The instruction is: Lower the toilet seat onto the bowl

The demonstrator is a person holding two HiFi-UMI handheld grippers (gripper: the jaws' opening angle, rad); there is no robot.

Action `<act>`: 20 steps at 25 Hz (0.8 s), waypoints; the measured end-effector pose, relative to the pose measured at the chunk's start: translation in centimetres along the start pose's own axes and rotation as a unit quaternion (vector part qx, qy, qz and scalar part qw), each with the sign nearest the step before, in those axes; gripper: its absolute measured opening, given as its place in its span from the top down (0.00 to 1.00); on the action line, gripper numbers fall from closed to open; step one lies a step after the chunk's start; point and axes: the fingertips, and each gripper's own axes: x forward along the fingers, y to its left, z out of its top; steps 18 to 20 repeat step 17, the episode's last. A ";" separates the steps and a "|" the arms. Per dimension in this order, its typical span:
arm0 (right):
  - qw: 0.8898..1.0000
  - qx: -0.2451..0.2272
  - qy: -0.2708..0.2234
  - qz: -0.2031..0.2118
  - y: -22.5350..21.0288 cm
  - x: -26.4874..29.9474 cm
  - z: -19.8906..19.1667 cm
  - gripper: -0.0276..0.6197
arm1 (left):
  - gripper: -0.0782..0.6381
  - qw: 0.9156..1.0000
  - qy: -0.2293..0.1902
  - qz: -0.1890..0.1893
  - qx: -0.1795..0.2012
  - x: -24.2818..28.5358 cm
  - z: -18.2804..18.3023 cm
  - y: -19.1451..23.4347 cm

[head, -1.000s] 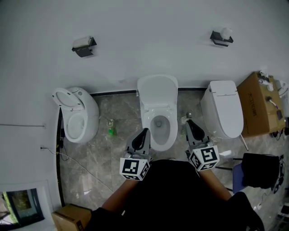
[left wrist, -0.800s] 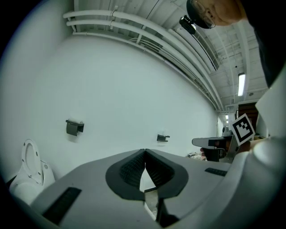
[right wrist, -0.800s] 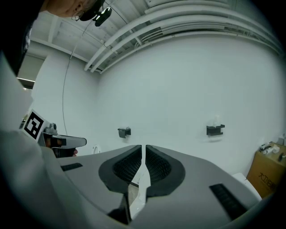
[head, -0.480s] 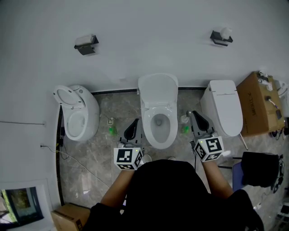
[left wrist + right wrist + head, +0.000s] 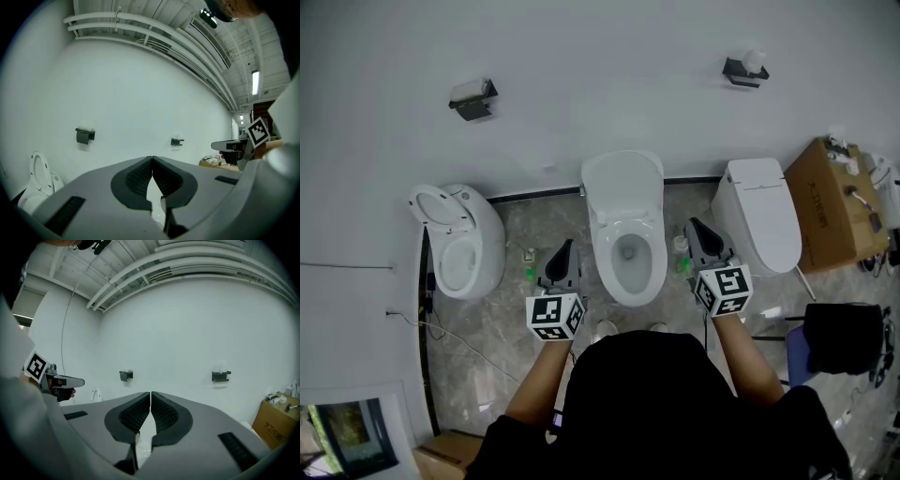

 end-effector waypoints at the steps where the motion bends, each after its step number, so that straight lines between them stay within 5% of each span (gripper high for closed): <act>1: 1.000 0.002 0.002 0.000 0.1 -0.1 -0.2 0.90 | 0.87 1.000 0.002 -0.002 0.000 -0.1 -0.2 0.0; 20: 0.999 -0.016 0.018 0.026 3.6 1.0 -1.1 0.91 | 0.87 1.000 0.011 -0.016 0.023 -1.6 -0.7 1.9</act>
